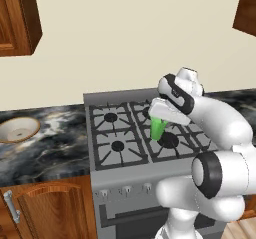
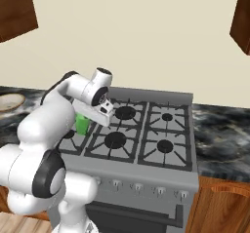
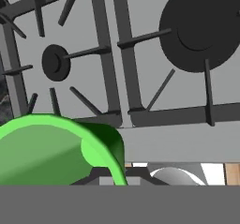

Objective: Pick the cup and bowl from the counter and place them on the counter next to the sink.

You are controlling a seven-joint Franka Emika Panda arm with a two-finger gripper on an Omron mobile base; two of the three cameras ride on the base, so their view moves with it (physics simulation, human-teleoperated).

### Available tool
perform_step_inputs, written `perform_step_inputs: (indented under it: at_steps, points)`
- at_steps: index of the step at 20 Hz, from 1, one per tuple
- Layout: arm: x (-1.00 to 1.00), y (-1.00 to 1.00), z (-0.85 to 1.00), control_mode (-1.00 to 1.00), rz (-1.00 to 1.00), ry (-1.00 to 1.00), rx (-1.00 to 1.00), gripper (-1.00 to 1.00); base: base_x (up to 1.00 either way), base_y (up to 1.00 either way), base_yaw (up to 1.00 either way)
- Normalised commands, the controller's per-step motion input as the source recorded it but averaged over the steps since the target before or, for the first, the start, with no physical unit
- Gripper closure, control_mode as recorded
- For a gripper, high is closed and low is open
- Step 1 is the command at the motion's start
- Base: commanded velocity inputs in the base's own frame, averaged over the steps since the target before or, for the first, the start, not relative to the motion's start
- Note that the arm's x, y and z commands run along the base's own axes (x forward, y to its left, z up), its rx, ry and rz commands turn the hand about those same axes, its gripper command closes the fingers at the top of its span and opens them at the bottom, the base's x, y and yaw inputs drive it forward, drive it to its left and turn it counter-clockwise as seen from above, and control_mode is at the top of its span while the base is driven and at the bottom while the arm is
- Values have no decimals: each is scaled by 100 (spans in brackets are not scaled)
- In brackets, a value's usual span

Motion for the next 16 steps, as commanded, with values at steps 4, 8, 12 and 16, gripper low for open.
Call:
perform_step_inputs:
  at_steps: [4, 8, 12, 16]
  points:
    - [-37, -7, 21, -100, 1, 3, -6, 100, 0, 0, 0]
    - [-29, 0, 0, -100, 0, -1, -3, 100, 0, 0, 0]
    - [0, 0, -13, -100, 6, -13, 0, 100, 0, 0, 0]
    - [0, 0, 0, -100, 15, -16, -6, 100, 0, 0, 0]
